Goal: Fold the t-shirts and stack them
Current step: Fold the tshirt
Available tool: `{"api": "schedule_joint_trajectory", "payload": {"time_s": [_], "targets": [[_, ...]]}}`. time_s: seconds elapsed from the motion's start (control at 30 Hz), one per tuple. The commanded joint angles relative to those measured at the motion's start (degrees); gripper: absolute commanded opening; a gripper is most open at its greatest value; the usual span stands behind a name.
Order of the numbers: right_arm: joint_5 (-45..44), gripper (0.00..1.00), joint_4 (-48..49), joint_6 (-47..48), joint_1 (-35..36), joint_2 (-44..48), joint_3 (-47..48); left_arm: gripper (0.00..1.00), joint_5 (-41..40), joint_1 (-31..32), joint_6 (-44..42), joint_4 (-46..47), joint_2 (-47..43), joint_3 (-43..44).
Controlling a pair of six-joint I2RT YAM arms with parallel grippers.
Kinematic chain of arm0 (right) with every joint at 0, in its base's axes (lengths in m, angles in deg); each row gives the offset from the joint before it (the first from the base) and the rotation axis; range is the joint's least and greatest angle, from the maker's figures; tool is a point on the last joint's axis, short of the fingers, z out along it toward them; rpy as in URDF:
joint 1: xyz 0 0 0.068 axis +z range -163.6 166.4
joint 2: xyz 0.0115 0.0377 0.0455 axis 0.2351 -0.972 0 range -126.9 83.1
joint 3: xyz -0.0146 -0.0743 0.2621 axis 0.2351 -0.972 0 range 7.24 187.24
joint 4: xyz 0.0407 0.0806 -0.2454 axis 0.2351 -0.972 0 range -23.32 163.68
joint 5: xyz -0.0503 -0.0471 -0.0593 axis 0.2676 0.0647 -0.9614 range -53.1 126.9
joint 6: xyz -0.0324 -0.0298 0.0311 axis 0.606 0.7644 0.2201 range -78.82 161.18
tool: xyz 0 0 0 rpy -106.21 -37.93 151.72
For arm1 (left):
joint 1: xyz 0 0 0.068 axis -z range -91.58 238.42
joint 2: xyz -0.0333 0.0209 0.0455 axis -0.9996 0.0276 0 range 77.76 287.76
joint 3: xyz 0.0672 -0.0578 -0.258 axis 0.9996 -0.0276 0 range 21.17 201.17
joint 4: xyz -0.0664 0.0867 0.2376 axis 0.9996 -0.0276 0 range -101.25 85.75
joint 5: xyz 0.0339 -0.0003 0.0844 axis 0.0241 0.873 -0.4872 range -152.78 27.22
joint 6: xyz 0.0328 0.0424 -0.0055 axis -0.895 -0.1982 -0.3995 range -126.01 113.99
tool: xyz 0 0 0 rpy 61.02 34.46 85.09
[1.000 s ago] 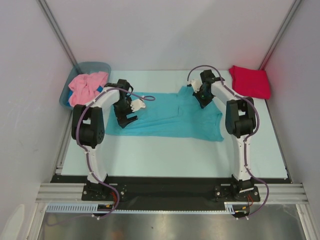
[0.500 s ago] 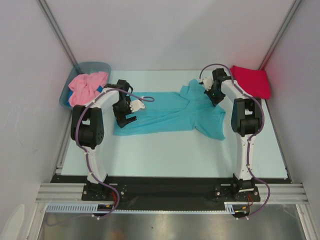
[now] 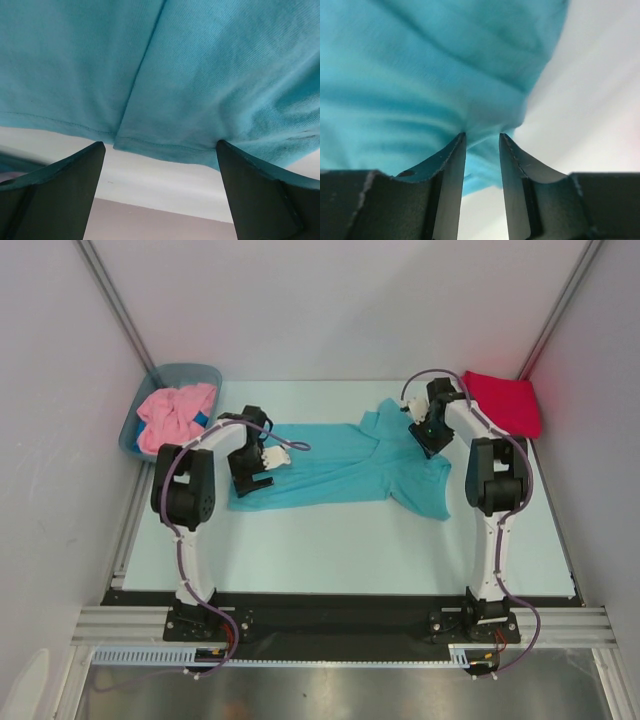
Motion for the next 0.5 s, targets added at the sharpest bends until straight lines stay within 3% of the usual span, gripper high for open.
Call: {"api": "schedule_joint_trajectory", "payload": {"time_s": [0.0, 0.47], "targets": [[2.5, 0.37, -4.8, -0.6, 0.6, 8.3, -0.9, 1.00, -2.2, 0.7, -1.6, 2.8, 1.5, -0.4], [1.0, 0.38, -6.4, 0.4, -3.7, 17.2, -6.1, 1.00, -10.9, 0.9, -7.9, 7.2, -0.6, -8.6]]}}
